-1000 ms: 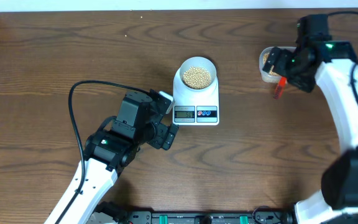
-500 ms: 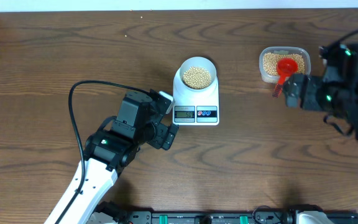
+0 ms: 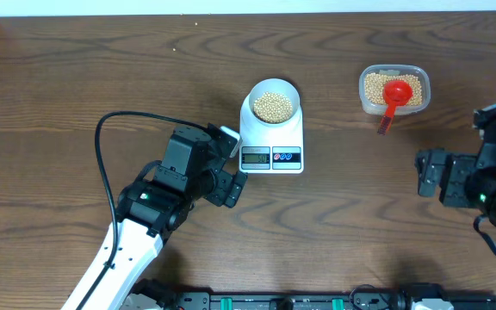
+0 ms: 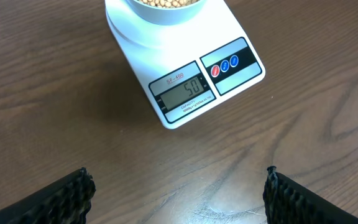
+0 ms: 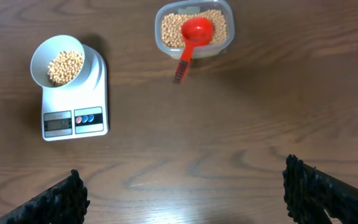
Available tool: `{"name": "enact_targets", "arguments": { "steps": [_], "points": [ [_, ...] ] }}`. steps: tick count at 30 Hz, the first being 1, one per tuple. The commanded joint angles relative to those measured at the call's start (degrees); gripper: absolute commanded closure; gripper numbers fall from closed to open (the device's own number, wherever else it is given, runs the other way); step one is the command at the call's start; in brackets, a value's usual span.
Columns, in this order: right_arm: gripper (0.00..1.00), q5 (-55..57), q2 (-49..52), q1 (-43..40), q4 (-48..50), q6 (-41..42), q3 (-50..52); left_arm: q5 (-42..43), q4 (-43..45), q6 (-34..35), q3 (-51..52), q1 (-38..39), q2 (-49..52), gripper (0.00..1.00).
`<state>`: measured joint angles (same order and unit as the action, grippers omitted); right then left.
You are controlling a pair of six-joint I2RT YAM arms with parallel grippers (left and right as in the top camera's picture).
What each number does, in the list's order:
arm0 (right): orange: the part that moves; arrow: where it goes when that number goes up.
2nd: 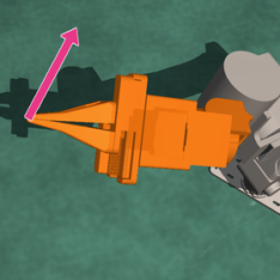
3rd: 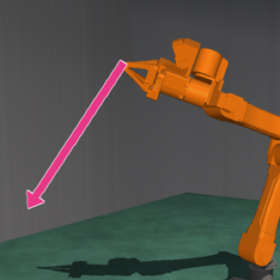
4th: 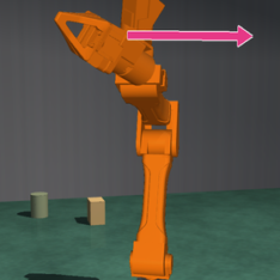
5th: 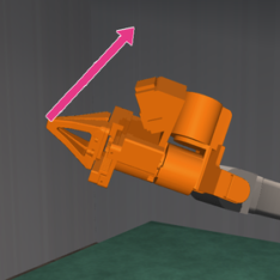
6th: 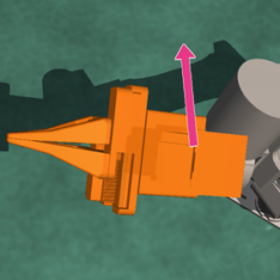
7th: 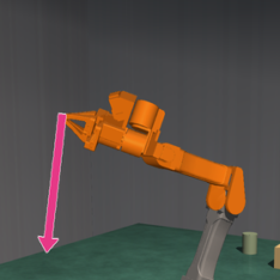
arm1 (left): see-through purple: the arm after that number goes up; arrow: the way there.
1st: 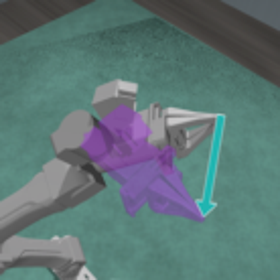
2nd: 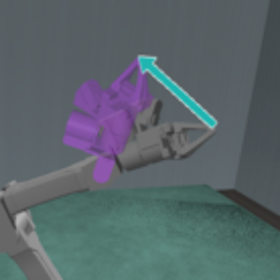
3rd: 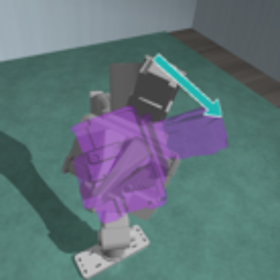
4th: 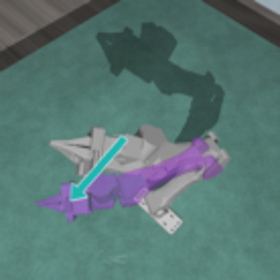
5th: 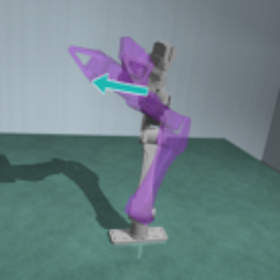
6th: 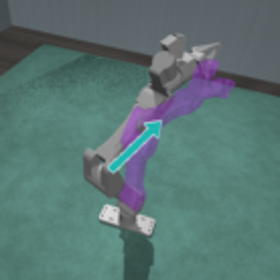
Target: Scoop item into bowl and weigh 50g on scale
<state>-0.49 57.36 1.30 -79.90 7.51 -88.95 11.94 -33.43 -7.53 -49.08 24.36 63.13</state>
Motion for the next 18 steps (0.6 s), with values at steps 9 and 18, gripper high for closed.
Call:
{"name": "enact_targets", "arguments": {
  "steps": [9,18],
  "points": [
    [0.01,1.4,-14.2,-2.6,27.8,-3.0,20.1,0.5,-0.1,-0.6,-1.1,-0.4,0.1,0.11],
    [0.01,1.4,-32.4,-5.0,61.3,-7.8,51.9,0.5,-0.1,-0.6,-1.1,-0.4,0.1,0.11]
  ]
}}
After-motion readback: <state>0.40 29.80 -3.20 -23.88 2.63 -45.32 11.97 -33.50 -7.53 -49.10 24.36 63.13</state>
